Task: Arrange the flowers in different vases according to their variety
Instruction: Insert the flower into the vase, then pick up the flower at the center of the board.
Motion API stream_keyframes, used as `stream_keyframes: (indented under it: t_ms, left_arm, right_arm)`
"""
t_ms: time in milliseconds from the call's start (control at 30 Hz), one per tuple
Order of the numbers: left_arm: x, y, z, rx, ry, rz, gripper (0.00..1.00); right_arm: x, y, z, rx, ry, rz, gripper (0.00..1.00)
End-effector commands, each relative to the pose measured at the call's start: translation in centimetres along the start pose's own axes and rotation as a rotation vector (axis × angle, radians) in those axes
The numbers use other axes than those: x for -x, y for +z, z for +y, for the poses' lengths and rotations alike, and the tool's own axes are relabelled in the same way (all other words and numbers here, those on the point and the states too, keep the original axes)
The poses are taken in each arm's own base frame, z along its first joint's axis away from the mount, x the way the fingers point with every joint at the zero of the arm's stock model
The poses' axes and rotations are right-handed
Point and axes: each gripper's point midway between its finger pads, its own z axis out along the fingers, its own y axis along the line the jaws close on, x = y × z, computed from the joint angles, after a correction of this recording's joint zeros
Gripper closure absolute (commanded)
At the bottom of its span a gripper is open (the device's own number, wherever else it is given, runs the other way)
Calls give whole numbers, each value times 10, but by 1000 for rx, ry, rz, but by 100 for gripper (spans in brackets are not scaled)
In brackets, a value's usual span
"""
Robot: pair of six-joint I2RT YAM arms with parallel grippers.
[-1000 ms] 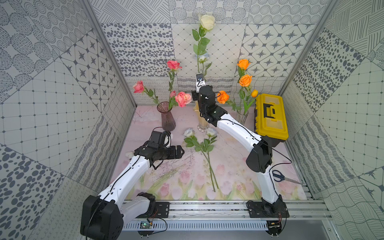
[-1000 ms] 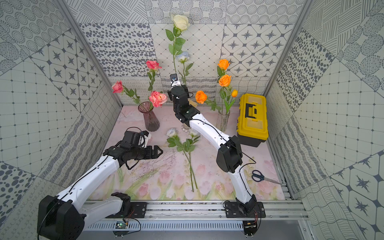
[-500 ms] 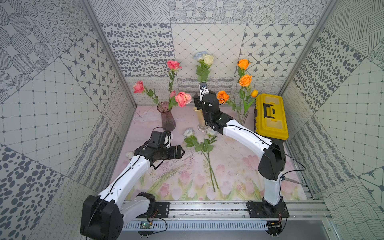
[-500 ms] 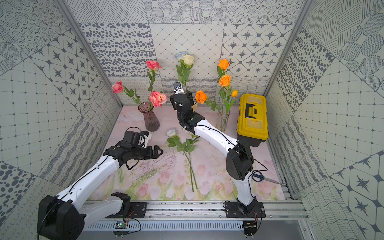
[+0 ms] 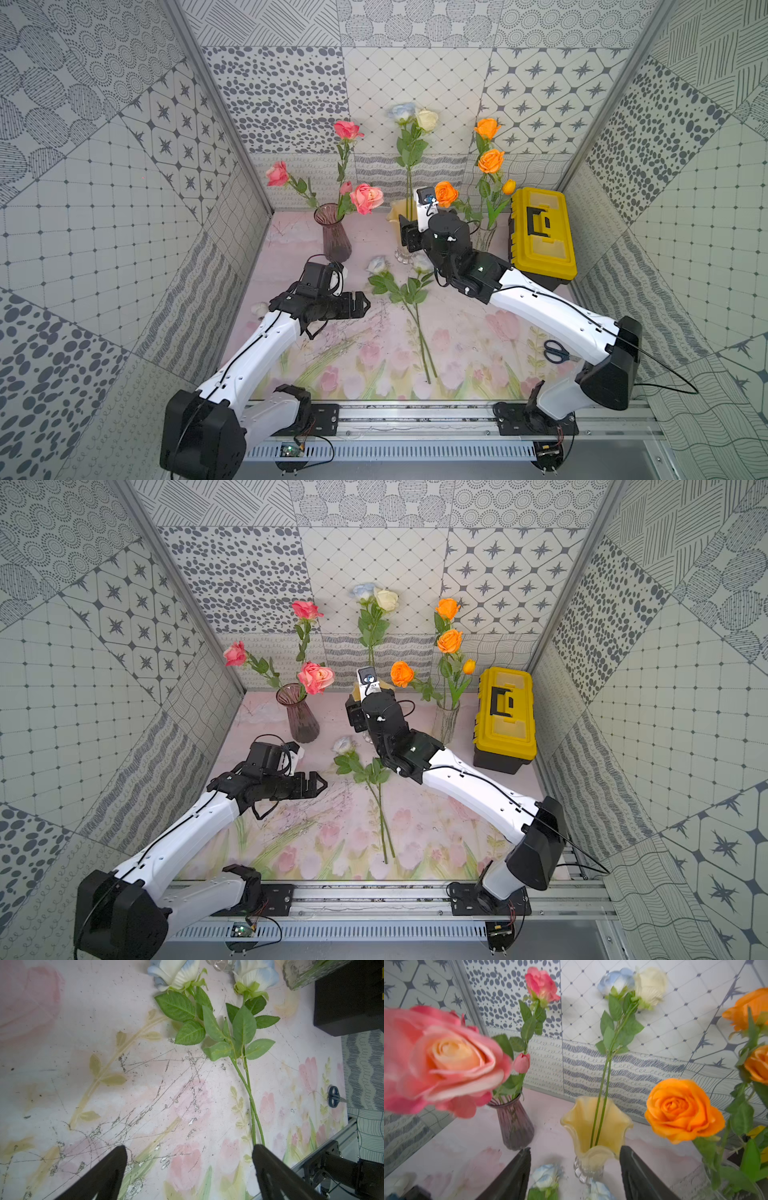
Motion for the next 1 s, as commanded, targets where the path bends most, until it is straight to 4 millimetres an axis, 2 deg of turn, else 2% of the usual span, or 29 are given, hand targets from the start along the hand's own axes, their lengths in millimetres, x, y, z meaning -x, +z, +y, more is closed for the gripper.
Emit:
stream_keyframes:
  t_ms: [0,133,400,800,967]
  left_arm:
    - [-1,0,-3,-15,6,0,1]
    - [-1,-2,-4,-21,14,-9,1]
    - [0,-2,-6,-26,13,-11,1]
    - [-1,-3,-7,-37,17,-9,1]
    - [-2,-2,-7,-35,19,-3,1]
  right_arm:
    - [-32,-21,6,68,43,108,29]
    - [-72,-40,14,133,46,224,29]
    - [-126,-62,24,222,53,384,29]
    - [-205,-67,62,388,39,676,30]
    - [-233,-62,67,392,50,786,30]
